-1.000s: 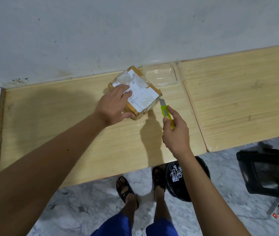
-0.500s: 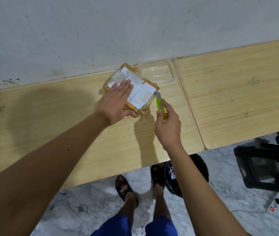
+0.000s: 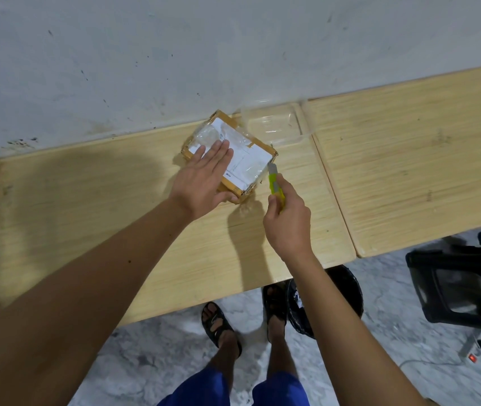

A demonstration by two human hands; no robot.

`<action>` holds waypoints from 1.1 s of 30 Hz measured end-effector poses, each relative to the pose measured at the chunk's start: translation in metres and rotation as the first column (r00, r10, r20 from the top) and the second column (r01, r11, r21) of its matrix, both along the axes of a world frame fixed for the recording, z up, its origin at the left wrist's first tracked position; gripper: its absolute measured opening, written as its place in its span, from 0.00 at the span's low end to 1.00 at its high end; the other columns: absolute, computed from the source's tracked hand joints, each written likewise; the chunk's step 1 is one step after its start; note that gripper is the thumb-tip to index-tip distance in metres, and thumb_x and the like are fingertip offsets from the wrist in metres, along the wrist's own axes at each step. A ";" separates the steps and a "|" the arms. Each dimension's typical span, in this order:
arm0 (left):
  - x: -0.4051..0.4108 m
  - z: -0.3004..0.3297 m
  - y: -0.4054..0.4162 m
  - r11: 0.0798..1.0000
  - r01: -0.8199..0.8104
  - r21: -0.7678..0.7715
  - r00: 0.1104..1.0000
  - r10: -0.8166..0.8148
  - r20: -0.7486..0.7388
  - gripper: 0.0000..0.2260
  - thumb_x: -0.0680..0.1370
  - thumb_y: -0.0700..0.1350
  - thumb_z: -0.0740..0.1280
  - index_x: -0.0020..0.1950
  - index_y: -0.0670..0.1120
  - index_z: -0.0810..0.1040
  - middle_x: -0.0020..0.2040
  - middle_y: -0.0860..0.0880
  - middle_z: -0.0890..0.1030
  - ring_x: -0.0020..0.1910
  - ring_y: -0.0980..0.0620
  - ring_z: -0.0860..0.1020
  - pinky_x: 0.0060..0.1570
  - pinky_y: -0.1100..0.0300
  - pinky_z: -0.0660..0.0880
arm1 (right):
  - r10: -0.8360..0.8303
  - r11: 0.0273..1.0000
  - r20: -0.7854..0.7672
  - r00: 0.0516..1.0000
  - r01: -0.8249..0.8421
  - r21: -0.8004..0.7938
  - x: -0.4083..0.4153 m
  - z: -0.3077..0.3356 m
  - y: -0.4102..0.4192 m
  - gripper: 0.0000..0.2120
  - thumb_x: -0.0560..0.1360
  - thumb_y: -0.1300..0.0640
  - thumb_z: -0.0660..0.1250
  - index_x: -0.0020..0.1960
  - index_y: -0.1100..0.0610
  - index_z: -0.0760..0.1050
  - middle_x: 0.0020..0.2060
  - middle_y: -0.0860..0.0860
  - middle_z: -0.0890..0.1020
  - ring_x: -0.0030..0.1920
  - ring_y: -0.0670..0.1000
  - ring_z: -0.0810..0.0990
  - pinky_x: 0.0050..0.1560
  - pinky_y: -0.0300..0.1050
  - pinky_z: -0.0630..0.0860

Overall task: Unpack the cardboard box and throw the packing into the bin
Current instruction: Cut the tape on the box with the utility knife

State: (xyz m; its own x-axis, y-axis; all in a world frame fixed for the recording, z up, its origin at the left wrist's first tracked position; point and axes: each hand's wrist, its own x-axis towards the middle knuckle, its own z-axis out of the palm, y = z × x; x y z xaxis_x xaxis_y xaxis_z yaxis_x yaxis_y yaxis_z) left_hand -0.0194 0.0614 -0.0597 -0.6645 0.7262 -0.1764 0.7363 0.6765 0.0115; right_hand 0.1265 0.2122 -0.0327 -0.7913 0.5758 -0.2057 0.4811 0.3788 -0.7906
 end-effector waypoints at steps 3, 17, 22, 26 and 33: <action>0.001 -0.002 -0.001 1.000 -0.001 0.030 1.000 0.002 -0.012 0.47 0.79 0.68 0.62 0.86 0.40 0.49 0.87 0.43 0.48 0.87 0.47 0.47 0.85 0.49 0.42 | 0.005 1.000 0.014 1.000 -0.005 0.006 0.004 0.003 -0.002 0.22 0.84 0.61 0.60 0.78 0.54 0.70 0.36 0.44 0.80 0.34 0.41 0.78 0.37 0.22 0.68; 0.003 -0.001 -0.002 0.998 -0.014 0.058 1.000 0.015 -0.019 0.47 0.78 0.68 0.65 0.86 0.39 0.52 0.87 0.43 0.50 0.87 0.47 0.49 0.85 0.48 0.44 | 0.083 0.997 0.012 0.996 -0.083 0.005 0.025 0.010 -0.022 0.23 0.84 0.61 0.60 0.78 0.53 0.69 0.35 0.47 0.81 0.31 0.43 0.76 0.35 0.33 0.68; 0.002 0.000 0.001 0.999 -0.022 0.028 1.000 0.022 -0.005 0.47 0.80 0.69 0.62 0.86 0.41 0.48 0.87 0.44 0.46 0.87 0.48 0.45 0.85 0.49 0.42 | 0.066 0.998 0.044 0.997 -0.066 0.001 0.020 0.008 -0.016 0.22 0.84 0.61 0.60 0.78 0.55 0.70 0.47 0.55 0.87 0.38 0.52 0.80 0.40 0.36 0.64; 0.004 0.002 0.005 0.999 -0.043 0.032 0.999 0.043 0.005 0.46 0.80 0.68 0.62 0.86 0.40 0.49 0.87 0.42 0.47 0.87 0.46 0.46 0.85 0.48 0.44 | 0.063 0.998 0.058 0.996 -0.062 -0.016 0.017 0.006 -0.012 0.22 0.84 0.61 0.60 0.78 0.55 0.69 0.46 0.55 0.87 0.40 0.53 0.80 0.40 0.37 0.65; 0.006 0.003 0.004 0.997 -0.060 0.058 0.998 0.058 0.028 0.47 0.80 0.66 0.65 0.86 0.40 0.50 0.87 0.44 0.48 0.87 0.48 0.46 0.85 0.48 0.43 | 0.085 0.996 0.072 0.994 -0.084 -0.024 0.030 0.011 -0.024 0.23 0.85 0.60 0.58 0.80 0.52 0.66 0.44 0.54 0.86 0.40 0.53 0.81 0.44 0.43 0.72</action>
